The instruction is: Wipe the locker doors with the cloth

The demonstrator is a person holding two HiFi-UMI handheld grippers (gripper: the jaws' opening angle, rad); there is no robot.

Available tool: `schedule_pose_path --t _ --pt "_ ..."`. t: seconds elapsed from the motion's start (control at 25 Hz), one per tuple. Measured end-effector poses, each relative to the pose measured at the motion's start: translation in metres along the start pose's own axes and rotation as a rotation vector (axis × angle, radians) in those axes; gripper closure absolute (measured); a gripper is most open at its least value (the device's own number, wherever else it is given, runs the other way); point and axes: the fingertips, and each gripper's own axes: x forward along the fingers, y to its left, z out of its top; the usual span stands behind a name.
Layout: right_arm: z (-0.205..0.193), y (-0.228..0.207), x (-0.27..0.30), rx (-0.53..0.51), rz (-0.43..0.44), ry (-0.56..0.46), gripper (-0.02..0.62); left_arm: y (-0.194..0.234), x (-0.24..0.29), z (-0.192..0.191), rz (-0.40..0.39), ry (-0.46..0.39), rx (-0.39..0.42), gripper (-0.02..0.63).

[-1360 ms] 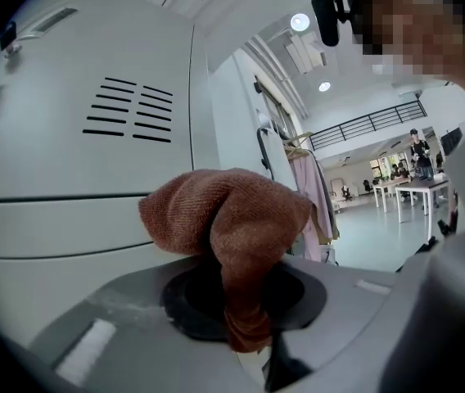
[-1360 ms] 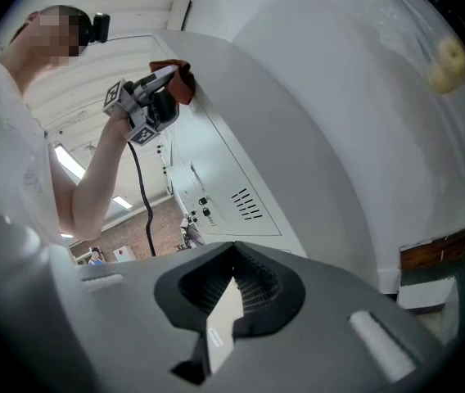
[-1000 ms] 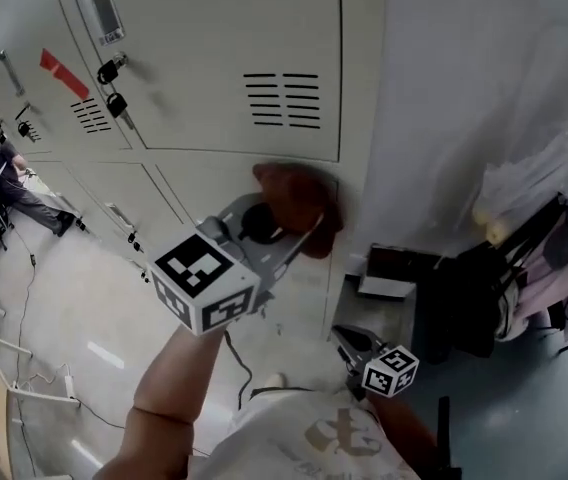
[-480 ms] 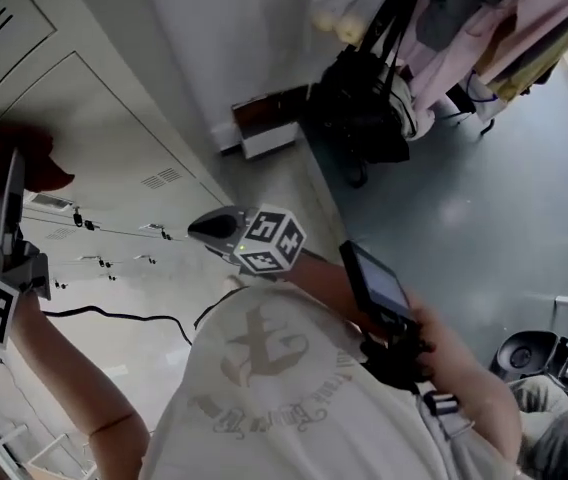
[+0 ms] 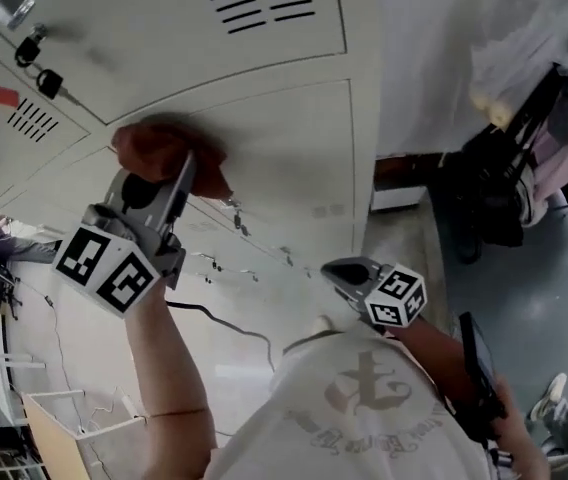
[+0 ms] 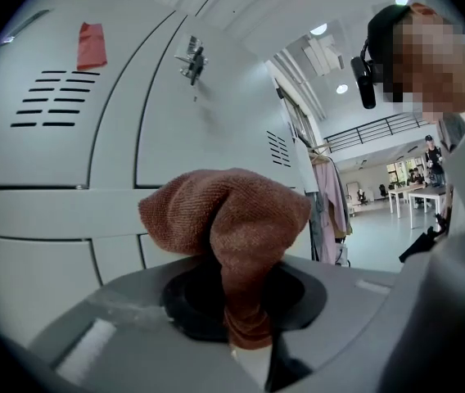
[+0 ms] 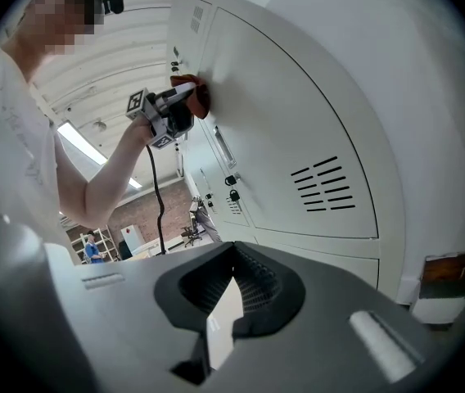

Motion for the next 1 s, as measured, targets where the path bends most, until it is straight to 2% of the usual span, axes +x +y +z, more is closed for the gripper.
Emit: schedule_pose_path --t 0.24,0.4,0.52,0.72,0.84,1.0 --pt "0.011 0.006 0.033 -0.016 0.025 -0.009 0.588 0.040 -0.035 -0.001 0.070 0.014 0.012 0.529" --pt "0.010 0.009 0.044 -0.014 0.022 -0.006 0.588 0.046 -0.039 -0.013 0.104 0.027 0.039 0.529" --pt "0.011 0.012 0.048 -0.013 0.012 -0.013 0.588 0.043 -0.035 -0.040 0.111 0.081 0.079 0.529" --pt "0.012 0.011 0.052 -0.018 -0.013 -0.019 0.588 0.042 -0.031 -0.091 0.096 0.126 0.058 0.529" --pt "0.016 0.012 0.052 -0.047 -0.040 -0.037 0.588 0.043 -0.032 -0.109 0.110 0.083 0.026 0.526" --pt "0.030 0.016 0.049 -0.138 -0.062 -0.092 0.588 0.034 -0.039 -0.136 0.129 -0.013 -0.026 0.526"
